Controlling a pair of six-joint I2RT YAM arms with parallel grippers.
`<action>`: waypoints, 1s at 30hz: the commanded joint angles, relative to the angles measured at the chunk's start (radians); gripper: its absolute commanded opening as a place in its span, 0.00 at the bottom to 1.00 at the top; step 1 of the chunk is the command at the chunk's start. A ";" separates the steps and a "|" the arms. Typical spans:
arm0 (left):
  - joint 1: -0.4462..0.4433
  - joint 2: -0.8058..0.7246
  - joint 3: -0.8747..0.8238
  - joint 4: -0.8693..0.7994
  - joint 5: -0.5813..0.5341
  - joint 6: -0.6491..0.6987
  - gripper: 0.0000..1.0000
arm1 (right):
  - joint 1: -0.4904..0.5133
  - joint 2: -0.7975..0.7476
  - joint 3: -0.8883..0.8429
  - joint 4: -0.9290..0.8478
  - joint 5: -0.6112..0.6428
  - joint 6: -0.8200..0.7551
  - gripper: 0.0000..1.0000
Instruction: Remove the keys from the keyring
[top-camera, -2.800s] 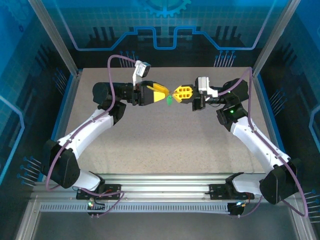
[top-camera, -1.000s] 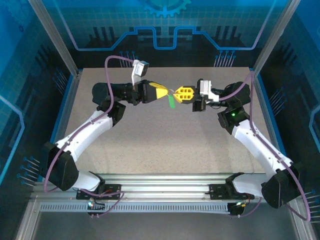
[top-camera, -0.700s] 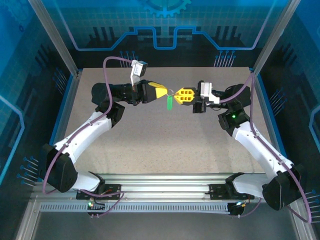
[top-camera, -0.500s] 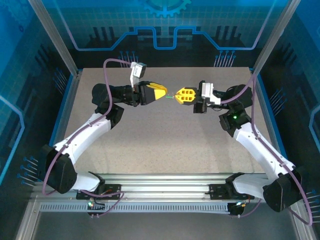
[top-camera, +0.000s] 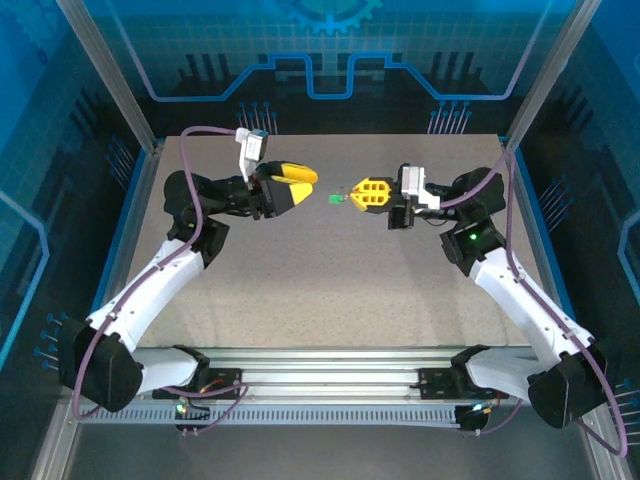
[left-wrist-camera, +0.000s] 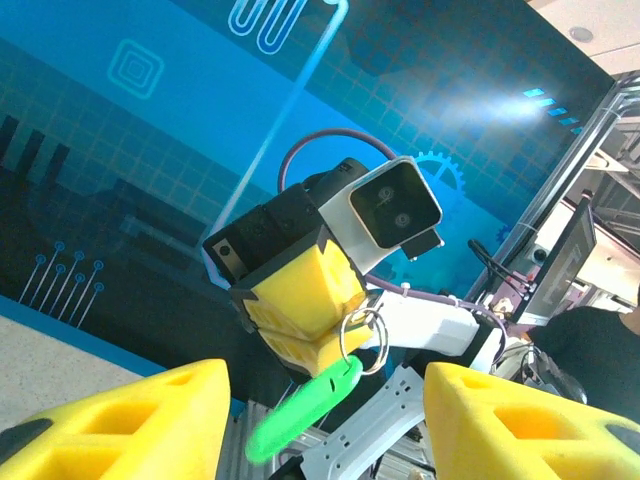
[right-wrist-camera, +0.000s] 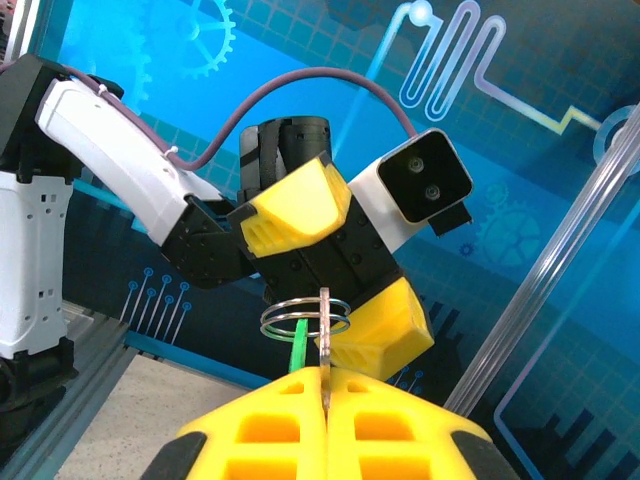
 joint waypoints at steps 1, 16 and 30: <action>0.000 0.005 0.027 -0.018 0.021 0.026 0.56 | 0.005 0.011 0.030 -0.001 -0.020 0.026 0.00; -0.071 0.080 0.095 0.004 0.094 -0.002 0.59 | 0.025 0.049 0.057 -0.021 -0.033 0.014 0.00; -0.090 0.135 0.135 0.091 0.136 -0.091 0.37 | 0.025 0.064 0.068 -0.002 -0.027 0.019 0.00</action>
